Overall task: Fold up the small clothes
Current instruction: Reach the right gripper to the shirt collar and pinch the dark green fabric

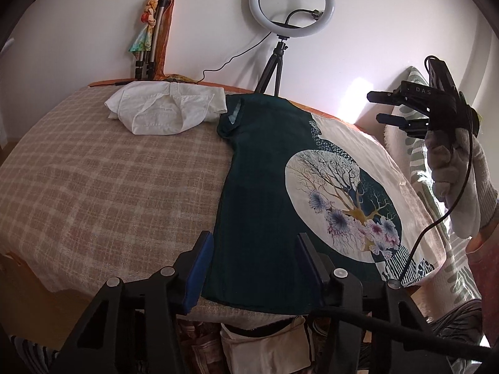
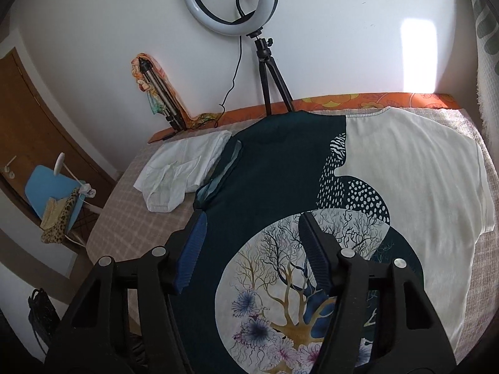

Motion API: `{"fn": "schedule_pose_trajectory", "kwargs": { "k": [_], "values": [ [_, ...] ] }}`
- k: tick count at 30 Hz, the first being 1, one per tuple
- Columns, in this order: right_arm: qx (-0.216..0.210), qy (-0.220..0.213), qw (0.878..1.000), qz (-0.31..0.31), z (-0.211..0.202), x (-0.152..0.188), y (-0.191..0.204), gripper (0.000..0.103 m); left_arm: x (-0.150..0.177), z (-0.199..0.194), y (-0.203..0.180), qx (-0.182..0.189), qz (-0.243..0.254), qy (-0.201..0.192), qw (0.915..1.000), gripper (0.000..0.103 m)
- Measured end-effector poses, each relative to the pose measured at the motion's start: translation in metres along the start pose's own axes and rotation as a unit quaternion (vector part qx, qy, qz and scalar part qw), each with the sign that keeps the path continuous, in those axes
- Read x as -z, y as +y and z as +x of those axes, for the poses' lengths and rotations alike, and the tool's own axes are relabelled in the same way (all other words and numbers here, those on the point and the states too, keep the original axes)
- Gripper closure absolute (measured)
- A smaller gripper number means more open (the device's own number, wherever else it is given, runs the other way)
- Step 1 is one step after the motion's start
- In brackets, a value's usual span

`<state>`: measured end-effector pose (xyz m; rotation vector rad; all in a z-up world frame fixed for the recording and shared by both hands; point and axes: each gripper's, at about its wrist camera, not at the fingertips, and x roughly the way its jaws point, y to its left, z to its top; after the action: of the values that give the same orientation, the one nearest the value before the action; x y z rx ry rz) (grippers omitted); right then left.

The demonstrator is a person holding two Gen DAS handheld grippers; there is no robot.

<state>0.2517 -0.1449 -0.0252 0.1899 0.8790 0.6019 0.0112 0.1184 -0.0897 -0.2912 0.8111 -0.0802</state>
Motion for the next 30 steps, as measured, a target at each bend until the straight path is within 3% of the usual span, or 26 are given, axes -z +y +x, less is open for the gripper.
{"fn": "schedule_pose_trajectory", "kwargs": {
  "k": [7,15,21,25,30],
  "values": [
    [-0.032,0.047,0.998,0.005,0.087,-0.045,0.019,0.047,0.002,0.024,0.014,0.014,-0.012,0.027,0.9995,0.055],
    [-0.032,0.090,0.995,0.012,0.173,-0.072,0.026,0.054,0.000,0.048,0.028,0.027,-0.027,0.051,0.9979,0.060],
    [-0.027,0.106,0.994,0.012,0.223,-0.086,0.027,0.055,-0.001,0.070,0.033,0.042,-0.045,0.068,0.9958,0.065],
    [-0.028,0.111,0.993,0.022,0.254,-0.095,0.024,0.055,0.001,0.078,0.033,0.070,-0.068,0.075,0.9923,0.071],
    [-0.013,0.112,0.993,0.032,0.290,-0.107,0.021,0.055,0.000,0.087,0.027,0.080,-0.066,0.082,0.9913,0.080]
  ]
}}
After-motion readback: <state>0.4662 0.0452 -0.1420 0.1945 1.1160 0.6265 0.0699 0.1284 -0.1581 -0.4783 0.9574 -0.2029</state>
